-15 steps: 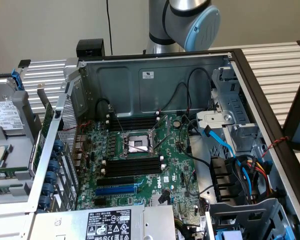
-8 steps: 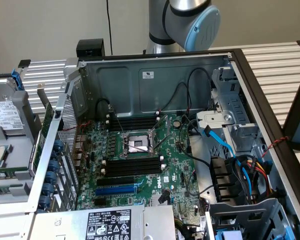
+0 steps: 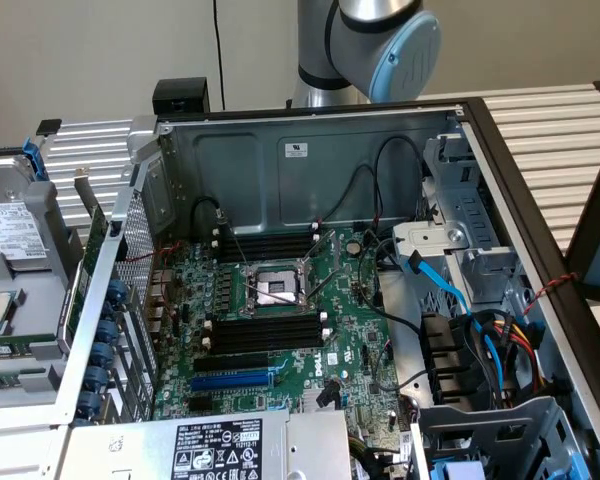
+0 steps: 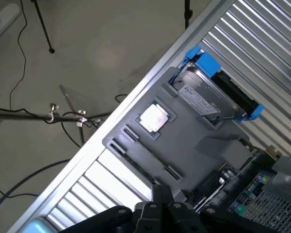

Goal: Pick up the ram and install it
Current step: 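Reach for the ram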

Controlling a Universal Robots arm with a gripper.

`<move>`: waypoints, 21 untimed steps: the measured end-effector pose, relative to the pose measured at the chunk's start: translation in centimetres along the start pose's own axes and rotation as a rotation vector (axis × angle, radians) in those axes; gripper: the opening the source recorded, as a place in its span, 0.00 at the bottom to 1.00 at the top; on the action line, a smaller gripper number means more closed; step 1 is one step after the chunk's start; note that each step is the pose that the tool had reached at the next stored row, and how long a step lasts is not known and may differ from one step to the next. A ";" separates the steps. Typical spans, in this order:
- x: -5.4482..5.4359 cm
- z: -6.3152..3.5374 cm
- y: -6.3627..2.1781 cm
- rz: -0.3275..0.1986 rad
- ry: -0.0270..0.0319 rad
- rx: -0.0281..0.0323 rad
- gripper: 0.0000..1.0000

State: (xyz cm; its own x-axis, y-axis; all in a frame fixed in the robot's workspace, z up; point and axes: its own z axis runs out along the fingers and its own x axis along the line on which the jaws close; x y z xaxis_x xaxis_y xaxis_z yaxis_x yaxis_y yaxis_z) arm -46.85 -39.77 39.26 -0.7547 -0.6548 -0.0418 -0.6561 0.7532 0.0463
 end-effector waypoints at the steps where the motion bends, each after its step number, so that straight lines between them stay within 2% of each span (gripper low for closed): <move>1: 0.0 0.00 -0.01 -0.010 0.0014 0.0006 0.10; 5: 0.0 0.00 0.00 -0.045 0.0104 0.0076 0.10; 10: 0.0 0.02 0.00 -0.087 0.0188 0.0132 0.10; 17: 0.0 0.04 0.00 -0.153 0.0263 0.0163 0.10; 21: 0.0 0.05 0.00 -0.205 0.0294 0.0159 0.10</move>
State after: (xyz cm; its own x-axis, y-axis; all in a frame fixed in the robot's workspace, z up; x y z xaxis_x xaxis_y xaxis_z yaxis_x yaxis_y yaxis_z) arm -46.85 -39.77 39.21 -0.6051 -0.7959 -0.0195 -0.7961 0.6047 0.0240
